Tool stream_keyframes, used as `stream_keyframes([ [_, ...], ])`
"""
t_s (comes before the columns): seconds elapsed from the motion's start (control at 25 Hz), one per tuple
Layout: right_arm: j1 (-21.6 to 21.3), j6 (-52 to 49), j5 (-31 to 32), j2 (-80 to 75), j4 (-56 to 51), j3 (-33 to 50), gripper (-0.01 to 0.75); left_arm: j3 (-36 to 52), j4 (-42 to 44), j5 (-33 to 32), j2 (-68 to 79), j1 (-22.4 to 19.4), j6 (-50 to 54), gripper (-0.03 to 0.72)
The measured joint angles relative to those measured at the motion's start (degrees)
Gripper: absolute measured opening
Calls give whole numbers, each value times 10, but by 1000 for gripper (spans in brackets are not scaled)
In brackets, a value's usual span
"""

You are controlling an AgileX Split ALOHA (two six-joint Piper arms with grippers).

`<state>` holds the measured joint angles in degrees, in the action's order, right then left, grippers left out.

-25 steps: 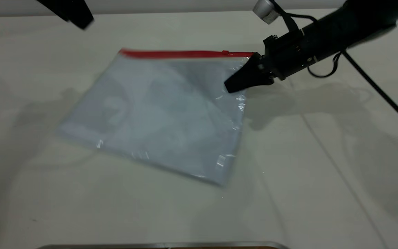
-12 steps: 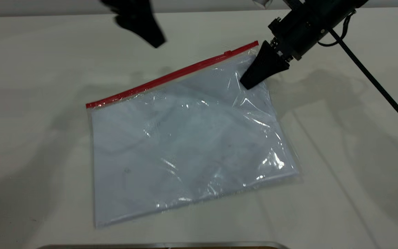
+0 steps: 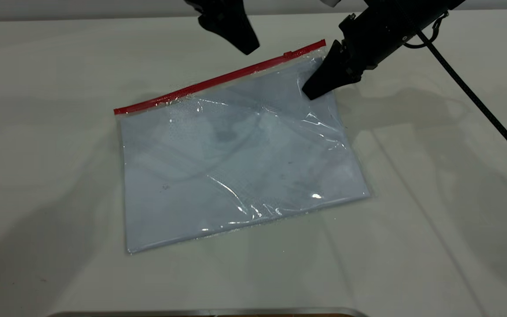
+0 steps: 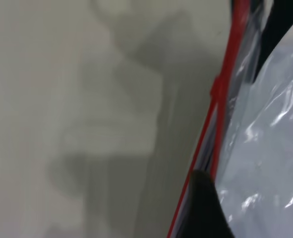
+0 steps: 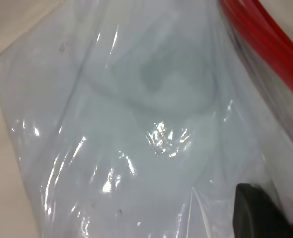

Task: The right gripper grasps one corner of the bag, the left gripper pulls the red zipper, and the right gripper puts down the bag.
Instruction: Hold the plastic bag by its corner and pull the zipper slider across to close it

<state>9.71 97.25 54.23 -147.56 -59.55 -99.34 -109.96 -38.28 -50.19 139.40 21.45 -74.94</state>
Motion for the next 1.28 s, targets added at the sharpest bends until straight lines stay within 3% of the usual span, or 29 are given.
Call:
stream_keyframes([
  [0.36,11,107,-12,0,-33,-1,34,-6,-31,-11,9,12,-85,565],
  [1.0,17,129,-7,0,-44,-1,34,-6,-36,30,31,16,-89,565],
  [1.28,17,129,-5,0,-44,-2,34,-6,-48,31,31,16,-92,486],
])
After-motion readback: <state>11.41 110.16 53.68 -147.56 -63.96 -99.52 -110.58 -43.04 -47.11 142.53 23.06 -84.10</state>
